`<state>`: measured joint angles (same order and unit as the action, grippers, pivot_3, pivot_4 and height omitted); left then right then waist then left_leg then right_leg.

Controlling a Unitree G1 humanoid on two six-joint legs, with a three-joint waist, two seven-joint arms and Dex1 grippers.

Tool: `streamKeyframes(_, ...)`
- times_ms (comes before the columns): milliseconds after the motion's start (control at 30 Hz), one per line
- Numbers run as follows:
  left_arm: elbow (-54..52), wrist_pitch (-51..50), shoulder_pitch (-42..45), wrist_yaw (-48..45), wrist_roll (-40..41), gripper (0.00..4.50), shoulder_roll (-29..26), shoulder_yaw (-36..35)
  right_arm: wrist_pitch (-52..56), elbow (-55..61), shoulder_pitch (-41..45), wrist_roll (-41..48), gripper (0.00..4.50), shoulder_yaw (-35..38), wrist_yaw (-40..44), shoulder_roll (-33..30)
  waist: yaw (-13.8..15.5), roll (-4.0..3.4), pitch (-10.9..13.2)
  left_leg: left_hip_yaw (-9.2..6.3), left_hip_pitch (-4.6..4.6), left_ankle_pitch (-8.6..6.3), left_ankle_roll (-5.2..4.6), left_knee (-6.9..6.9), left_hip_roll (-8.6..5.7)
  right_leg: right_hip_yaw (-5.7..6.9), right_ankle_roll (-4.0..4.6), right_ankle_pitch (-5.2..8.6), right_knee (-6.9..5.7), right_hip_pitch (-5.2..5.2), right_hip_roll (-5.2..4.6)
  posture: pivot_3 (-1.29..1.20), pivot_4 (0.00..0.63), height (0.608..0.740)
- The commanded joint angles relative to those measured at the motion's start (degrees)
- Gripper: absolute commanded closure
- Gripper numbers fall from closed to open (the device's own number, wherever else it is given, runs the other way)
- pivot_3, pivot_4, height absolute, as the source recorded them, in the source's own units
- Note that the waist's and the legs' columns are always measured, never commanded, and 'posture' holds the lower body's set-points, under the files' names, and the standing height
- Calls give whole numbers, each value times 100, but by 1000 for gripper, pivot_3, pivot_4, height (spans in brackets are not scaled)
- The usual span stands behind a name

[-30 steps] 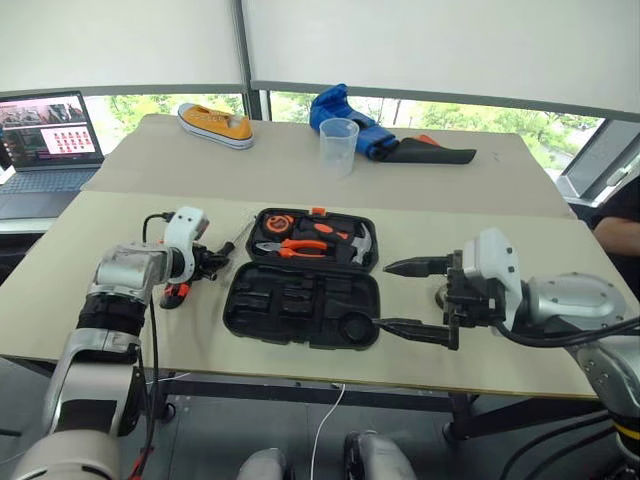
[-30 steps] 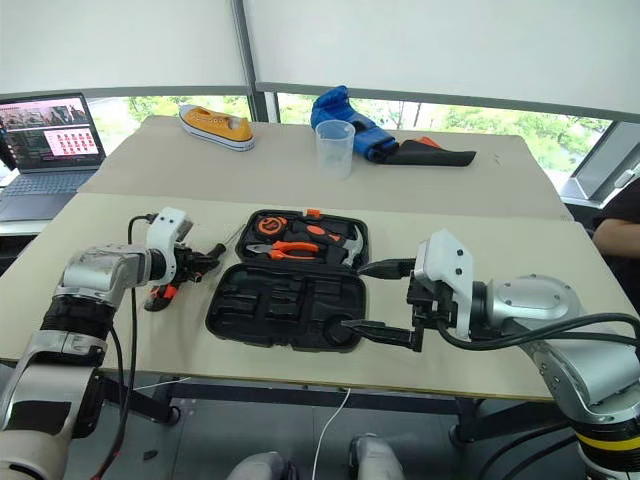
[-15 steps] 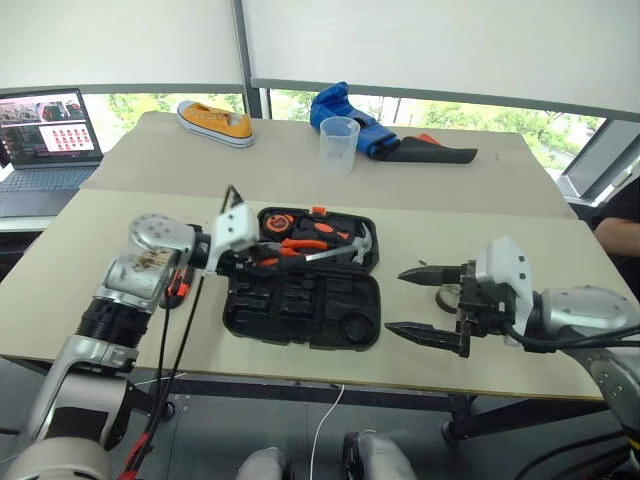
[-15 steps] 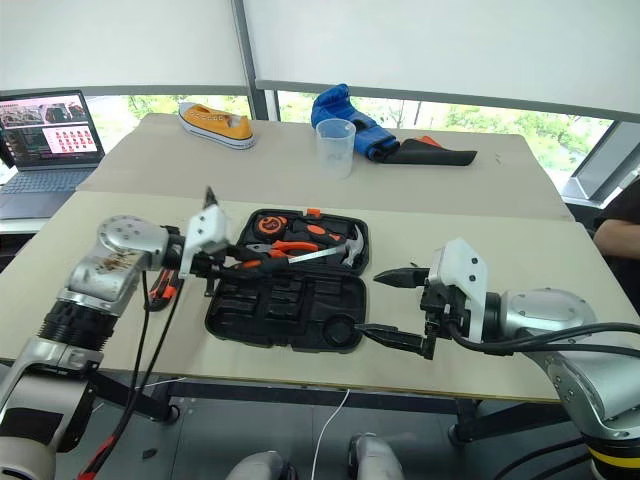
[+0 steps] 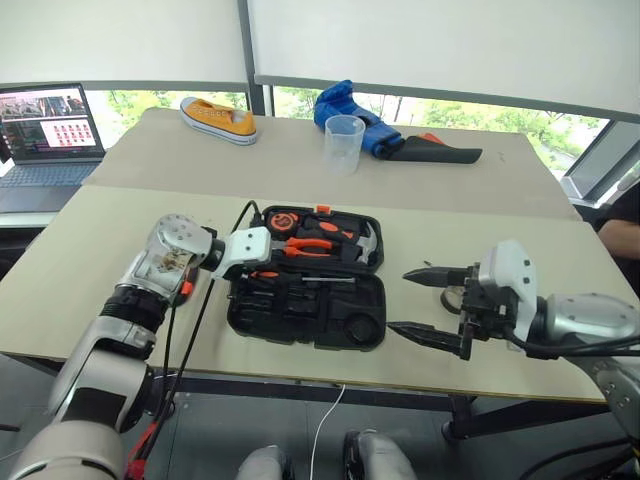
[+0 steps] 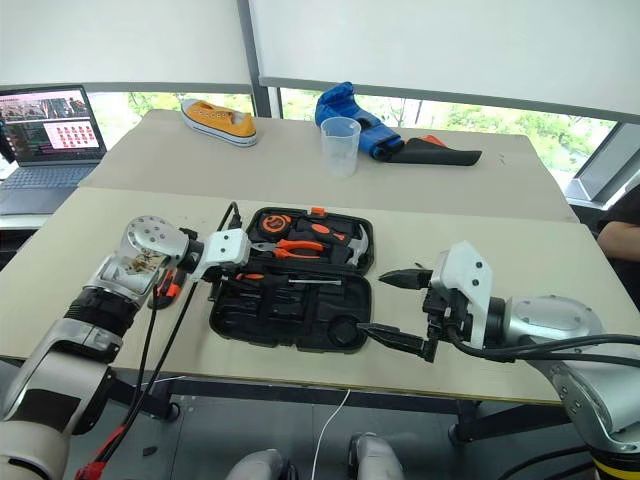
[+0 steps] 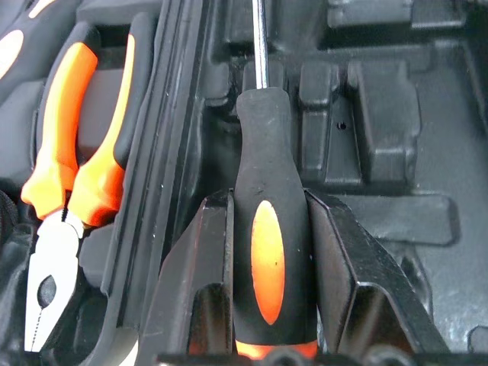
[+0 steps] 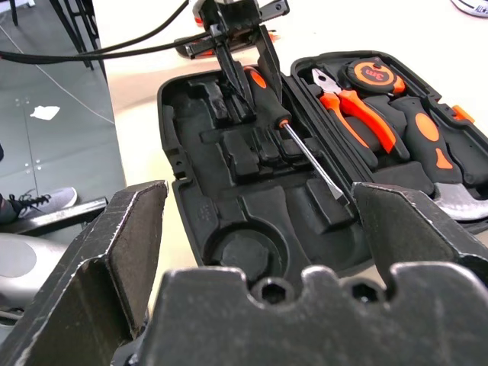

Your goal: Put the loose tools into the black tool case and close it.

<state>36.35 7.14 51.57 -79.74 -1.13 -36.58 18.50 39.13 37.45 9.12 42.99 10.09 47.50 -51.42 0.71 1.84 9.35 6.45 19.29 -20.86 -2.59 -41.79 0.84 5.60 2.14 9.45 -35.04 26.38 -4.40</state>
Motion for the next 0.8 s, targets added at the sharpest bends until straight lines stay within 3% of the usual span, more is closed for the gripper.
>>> streamKeyframes(33, 174, 169, 283, -48, -64, 3590, 47, -80, -4, 212, 6, 100, 0, 208, -75, -10, 0, 0, 0, 0, 0, 0, -1, 0, 0, 0, -1, 0, 3, 0, 0, 0, 150, 724)
streamKeyframes(67, 204, 164, 305, -47, -73, 3590, 68, -88, -2, 218, -2, 111, 0, 216, -88, -13, 2, 0, 0, 0, 0, -1, -1, 0, -1, 0, -2, 0, 4, -1, -1, 0, 150, 724)
streamKeyframes(133, 248, 130, 347, -56, -71, 2592, 117, -116, -6, 236, -28, 125, 0, 228, -103, -18, 6, 0, 0, 0, 0, -1, -1, 0, -1, 0, -2, 0, 4, -1, 0, 0, 150, 724)
streamKeyframes(267, 215, 66, 403, -121, -21, 1378, 145, -167, -3, 282, -73, 169, 0, 243, -128, -16, 1, 0, 0, 0, 0, -1, -1, -1, -1, -1, -2, 0, 4, -1, 0, 0, 150, 724)
streamKeyframes(333, 145, 10, 415, -164, 55, 515, 168, -222, -8, 294, -91, 184, 0, 241, -135, -17, 1, 0, 0, 0, -1, -1, -1, -2, 0, -1, -2, 0, 3, -1, 0, 0, 150, 724)
streamKeyframes(400, 74, -228, 488, -172, 215, 31, 254, -347, -21, 294, -105, 193, 0, 230, -136, -18, 1, 0, 0, 0, -1, -1, -1, -3, 0, -1, -2, 0, 3, -1, 0, 0, 150, 724)
streamKeyframes(433, 81, -311, 534, -160, 255, 525, 299, -395, -29, 286, -101, 192, 0, 221, -138, -15, 1, 0, 0, 0, -1, -1, -1, -4, 0, -1, -2, 0, 3, -1, 0, 0, 150, 724)
streamKeyframes(467, 91, -365, 563, -151, 271, 608, 326, -421, -34, 280, -98, 192, 0, 214, -139, -14, 4, 0, 0, -1, -1, -1, -1, -5, -1, -1, -2, 0, 3, -1, -1, 0, 150, 724)
streamKeyframes(567, 259, -302, 613, -75, 186, 1612, 389, -410, -57, 247, -75, 166, 0, 184, -148, 0, 2, 0, 0, -1, -1, -1, -1, -7, -1, -2, -2, 0, 3, -1, -1, 0, 150, 724)
streamKeyframes(800, 561, 84, 595, 53, -71, 4220, 554, -265, -103, 205, -109, 112, 0, 192, -144, 13, -2, 0, 0, 0, -3, -1, -1, -7, -1, -3, -2, 0, 3, -2, 0, 0, 150, 724)
